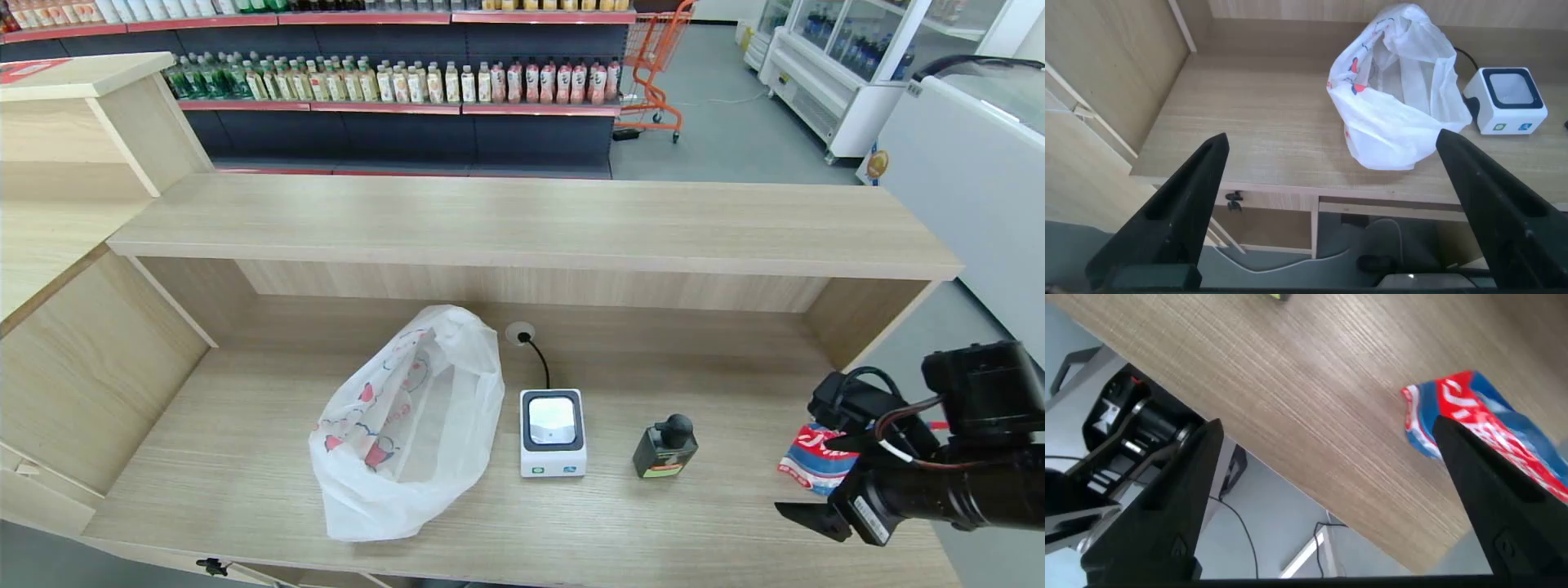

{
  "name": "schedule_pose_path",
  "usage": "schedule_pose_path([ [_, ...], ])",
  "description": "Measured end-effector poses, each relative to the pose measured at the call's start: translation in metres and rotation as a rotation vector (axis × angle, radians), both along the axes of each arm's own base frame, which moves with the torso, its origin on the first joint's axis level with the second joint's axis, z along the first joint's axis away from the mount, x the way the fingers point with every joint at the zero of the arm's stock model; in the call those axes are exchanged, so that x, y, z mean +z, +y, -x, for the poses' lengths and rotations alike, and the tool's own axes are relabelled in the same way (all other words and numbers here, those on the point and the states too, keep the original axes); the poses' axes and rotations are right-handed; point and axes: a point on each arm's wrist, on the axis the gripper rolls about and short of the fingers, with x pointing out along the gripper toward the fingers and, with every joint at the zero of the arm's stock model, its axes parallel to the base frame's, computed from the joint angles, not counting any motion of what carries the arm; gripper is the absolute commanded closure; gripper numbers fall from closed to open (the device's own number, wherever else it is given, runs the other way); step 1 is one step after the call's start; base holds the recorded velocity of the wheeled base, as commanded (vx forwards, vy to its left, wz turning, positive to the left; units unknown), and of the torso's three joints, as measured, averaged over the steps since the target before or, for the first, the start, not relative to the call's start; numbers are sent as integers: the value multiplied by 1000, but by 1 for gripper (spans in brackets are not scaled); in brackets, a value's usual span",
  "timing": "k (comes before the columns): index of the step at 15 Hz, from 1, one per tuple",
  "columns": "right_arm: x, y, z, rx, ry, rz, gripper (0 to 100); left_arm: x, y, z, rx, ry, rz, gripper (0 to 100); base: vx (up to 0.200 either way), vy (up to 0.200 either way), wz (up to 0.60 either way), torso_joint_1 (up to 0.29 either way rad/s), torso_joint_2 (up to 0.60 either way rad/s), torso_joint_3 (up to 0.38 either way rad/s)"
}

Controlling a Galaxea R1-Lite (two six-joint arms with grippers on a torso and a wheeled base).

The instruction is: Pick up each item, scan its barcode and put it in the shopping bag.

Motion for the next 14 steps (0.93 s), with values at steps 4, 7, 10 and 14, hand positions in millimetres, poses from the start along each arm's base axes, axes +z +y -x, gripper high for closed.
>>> schedule_pose_path([
  [4,-22,14,-28,216,41,-2,0,0,0,0,0,0,0,0,0,0,0,0,0,0],
  [7,-31,20,-49,269,39,31,0,0,0,0,0,0,0,0,0,0,0,0,0,0],
  [10,-37,31,-66,306,39,25,0,0,0,0,0,0,0,0,0,0,0,0,0,0],
  [14,-40,50,-88,366,14,29,0,0,0,0,0,0,0,0,0,0,0,0,0,0],
])
